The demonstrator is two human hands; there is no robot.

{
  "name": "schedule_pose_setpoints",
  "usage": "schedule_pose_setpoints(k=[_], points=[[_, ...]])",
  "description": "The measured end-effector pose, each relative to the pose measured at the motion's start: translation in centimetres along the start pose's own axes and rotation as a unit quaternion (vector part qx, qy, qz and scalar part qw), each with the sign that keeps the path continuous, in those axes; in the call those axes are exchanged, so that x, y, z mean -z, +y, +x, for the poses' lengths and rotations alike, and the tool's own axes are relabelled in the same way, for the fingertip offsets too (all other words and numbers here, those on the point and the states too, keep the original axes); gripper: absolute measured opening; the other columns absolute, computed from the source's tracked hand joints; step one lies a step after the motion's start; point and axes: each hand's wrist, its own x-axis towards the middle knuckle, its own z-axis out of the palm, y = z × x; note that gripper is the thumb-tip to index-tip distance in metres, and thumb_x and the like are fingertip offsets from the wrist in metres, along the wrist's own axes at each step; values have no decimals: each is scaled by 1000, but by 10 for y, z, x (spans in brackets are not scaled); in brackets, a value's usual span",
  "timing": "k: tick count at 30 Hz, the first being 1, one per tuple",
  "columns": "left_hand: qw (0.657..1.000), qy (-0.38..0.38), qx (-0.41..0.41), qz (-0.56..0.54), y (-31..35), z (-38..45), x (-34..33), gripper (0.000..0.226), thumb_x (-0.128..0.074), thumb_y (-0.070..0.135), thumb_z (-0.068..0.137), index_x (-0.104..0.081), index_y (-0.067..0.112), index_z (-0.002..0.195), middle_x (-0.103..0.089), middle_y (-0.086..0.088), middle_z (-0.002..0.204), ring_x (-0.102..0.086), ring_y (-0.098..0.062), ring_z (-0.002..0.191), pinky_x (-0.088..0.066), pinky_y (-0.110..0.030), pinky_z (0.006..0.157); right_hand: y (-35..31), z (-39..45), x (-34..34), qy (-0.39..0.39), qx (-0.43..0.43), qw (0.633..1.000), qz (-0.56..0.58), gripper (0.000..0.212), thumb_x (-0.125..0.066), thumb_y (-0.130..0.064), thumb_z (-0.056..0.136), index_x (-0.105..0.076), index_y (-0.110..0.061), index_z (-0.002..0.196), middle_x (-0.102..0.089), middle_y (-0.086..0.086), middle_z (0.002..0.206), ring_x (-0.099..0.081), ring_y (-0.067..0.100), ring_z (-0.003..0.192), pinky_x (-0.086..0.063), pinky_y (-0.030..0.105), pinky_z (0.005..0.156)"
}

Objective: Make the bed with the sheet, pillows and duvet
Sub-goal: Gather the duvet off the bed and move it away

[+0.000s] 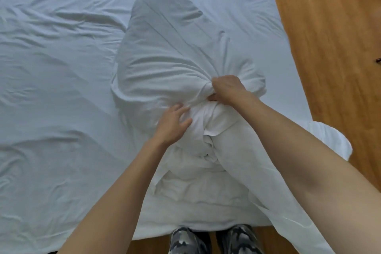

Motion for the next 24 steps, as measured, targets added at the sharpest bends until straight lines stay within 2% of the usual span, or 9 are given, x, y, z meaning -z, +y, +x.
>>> schedule_pose_setpoints(k=[3,7,11,15,18,20,22,23,24], points=[[990,140,29,-16,-9,3,8,45,-59,20,92,-52,12,135,-51,-12,136,-43,-29,128,-31,-33,106,9,-22,-25,35,6,999,34,39,-52,-43,95,-49,-7,110,-64,17,105,-60,36,94,-32,34,67],[948,283,146,-19,-35,19,30,60,-63,31,89,-43,9,142,-37,-23,144,-35,-39,132,-29,-42,110,2,-59,-50,51,24,993,106,37,-47,-43,96,-53,-8,106,-65,16,102,-61,37,92,-32,35,67],[941,252,222,-52,-60,46,57,95,-64,60,82,-21,12,152,-25,-24,152,-24,-37,142,-21,-45,117,-8,-109,-61,48,68,978,192,52,-33,-55,84,-60,-11,91,-68,14,88,-64,37,80,-37,33,61],[932,221,262,-118,-80,68,74,109,-59,71,77,-9,13,154,-21,-23,155,-20,-35,145,-18,-49,118,-17,-175,-75,-4,72,964,257,25,-44,-43,84,-57,-22,85,-67,1,75,-64,28,67,-48,32,54],[930,235,272,-76,-85,76,79,108,-56,73,78,-9,13,154,-21,-24,155,-17,-35,145,-11,-51,118,-12,-213,-78,-71,71,953,285,17,-48,-41,87,-52,-25,83,-60,-7,70,-61,19,63,-47,35,54],[927,233,286,-65,-89,83,89,111,-57,74,76,-6,14,154,-21,-25,154,-16,-37,145,-11,-53,116,-3,-246,-104,-113,56,954,274,19,-62,-40,81,-46,-30,79,-48,-16,60,-53,5,51,-43,24,48],[920,200,318,-110,-96,92,99,114,-63,69,76,0,16,154,-21,-25,154,-21,-38,143,-18,-51,115,31,-279,-164,-145,-73,958,238,40,-73,-61,55,-42,-41,73,-25,-21,41,-33,-5,32,-24,1,37],[916,177,326,-152,-94,95,102,114,-68,62,77,1,14,154,-24,-23,154,-27,-37,141,-23,-48,114,58,-291,-208,-76,-128,964,218,39,-67,-74,49,-39,-53,67,-19,-17,34,-27,-9,27,-18,-1,32],[914,157,317,-197,-91,98,100,110,-72,52,78,-4,11,154,-29,-19,153,-33,-34,139,-28,-42,112,69,-301,-242,-30,-100,976,191,28,-61,-75,60,-35,-66,66,-22,-17,35,-26,-15,29,-20,-3,32]])
